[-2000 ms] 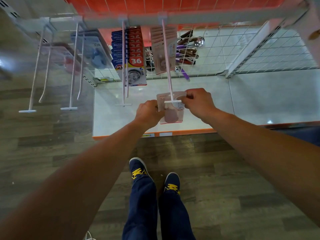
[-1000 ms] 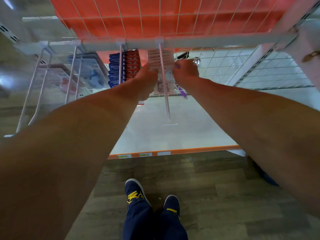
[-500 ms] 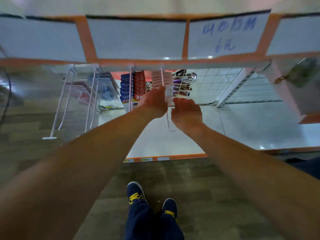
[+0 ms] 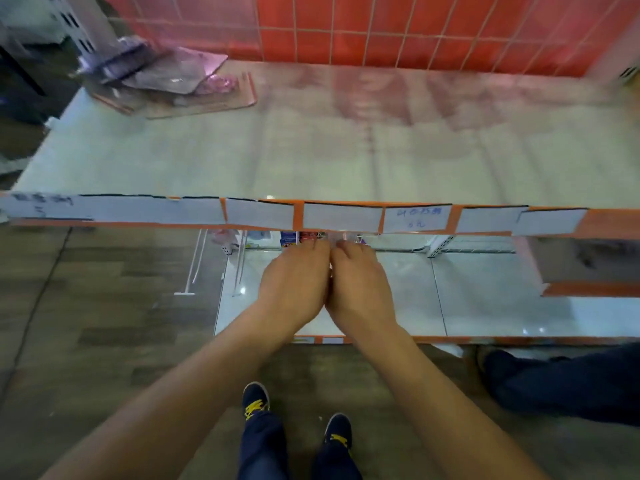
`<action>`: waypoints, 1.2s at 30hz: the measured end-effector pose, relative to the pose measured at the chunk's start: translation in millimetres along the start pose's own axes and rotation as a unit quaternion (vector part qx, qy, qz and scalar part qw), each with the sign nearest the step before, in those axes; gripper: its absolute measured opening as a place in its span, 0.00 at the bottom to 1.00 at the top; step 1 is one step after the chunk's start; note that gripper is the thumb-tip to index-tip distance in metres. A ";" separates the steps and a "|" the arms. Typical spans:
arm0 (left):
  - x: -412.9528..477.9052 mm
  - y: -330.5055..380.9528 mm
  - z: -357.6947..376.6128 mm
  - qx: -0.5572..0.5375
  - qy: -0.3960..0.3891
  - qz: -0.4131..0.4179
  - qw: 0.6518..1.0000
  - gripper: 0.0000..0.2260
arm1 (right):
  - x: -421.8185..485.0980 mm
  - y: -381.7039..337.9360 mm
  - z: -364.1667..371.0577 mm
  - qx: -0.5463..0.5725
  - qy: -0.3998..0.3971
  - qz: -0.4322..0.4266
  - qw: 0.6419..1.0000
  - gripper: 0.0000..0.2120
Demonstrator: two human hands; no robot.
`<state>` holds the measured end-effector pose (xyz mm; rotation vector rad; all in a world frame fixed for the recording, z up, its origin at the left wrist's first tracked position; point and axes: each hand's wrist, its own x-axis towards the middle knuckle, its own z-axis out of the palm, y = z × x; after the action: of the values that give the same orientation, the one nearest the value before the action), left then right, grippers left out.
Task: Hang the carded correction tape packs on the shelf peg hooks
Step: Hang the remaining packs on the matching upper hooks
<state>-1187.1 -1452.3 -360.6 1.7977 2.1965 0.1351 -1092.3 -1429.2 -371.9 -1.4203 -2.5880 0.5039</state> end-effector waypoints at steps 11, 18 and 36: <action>13.0 -79.6 -128.7 0.012 0.074 -0.034 0.997 0.12 | 75.8 -104.2 -58.2 0.061 0.065 -0.056 0.994 0.15; 62.9 -158.8 -125.9 0.025 0.090 -0.058 0.994 0.19 | 150.9 -139.2 -31.3 -0.006 0.027 -0.066 0.997 0.19; 52.4 -199.1 -127.3 0.024 0.088 -0.014 0.996 0.22 | 185.6 -165.3 -32.8 -0.132 0.022 0.022 0.991 0.22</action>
<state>-1420.3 -1429.2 -300.0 1.8435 2.3616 0.2455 -1314.2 -1348.1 -288.0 -1.5485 -2.6717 0.1367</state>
